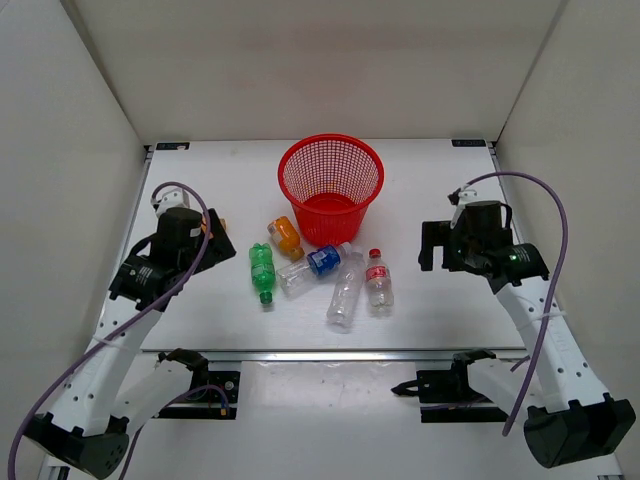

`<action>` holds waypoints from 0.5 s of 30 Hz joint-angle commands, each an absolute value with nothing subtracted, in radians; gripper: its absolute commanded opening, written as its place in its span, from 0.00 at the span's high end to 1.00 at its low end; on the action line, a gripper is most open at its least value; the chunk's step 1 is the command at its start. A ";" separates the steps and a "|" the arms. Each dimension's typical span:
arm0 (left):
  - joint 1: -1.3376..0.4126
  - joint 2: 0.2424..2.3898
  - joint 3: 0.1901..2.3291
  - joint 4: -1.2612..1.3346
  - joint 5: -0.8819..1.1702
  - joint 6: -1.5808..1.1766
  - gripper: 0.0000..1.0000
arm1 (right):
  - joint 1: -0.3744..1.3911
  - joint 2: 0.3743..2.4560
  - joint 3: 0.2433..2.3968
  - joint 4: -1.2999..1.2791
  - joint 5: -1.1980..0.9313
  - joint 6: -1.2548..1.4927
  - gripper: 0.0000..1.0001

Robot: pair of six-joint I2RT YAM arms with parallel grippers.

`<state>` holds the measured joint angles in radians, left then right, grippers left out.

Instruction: Put the plastic bottles in the bin

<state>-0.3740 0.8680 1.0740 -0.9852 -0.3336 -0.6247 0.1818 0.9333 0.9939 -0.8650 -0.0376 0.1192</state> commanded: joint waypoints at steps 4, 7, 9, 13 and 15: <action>-0.413 0.887 1.023 -0.945 -0.282 -0.646 0.01 | 0.327 0.963 0.996 -0.878 -0.034 0.094 0.01; -0.414 0.890 0.999 -0.917 -0.269 -0.646 0.01 | 0.423 0.995 0.988 -0.862 -0.008 0.146 0.01; -0.400 0.896 0.991 -0.922 -0.267 -0.643 0.01 | 0.439 1.037 0.974 -0.835 -0.034 0.193 0.01; -0.408 0.858 0.960 -0.934 -0.264 -0.647 0.02 | 0.485 1.062 0.911 -0.717 -0.064 0.247 0.01; -0.393 0.835 0.927 -0.948 -0.278 -0.646 0.02 | 0.511 1.084 0.893 -0.681 -0.034 0.294 0.00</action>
